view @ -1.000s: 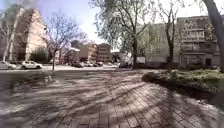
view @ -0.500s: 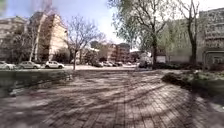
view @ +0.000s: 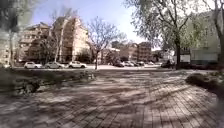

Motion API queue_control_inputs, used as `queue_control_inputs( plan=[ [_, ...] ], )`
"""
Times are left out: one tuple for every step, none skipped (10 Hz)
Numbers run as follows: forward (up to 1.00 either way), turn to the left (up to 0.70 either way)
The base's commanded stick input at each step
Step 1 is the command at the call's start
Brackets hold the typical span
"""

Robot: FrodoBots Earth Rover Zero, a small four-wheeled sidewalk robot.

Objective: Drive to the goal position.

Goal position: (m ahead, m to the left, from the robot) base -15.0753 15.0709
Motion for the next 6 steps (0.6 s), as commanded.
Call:
queue_control_inputs(
  plan=[
    [0.00,0.70],
    [0.00,0.70],
    [0.00,0.70],
    [0.00,0.70],
    [0.00,0.70],
    [0.00,0.70]
  ],
)
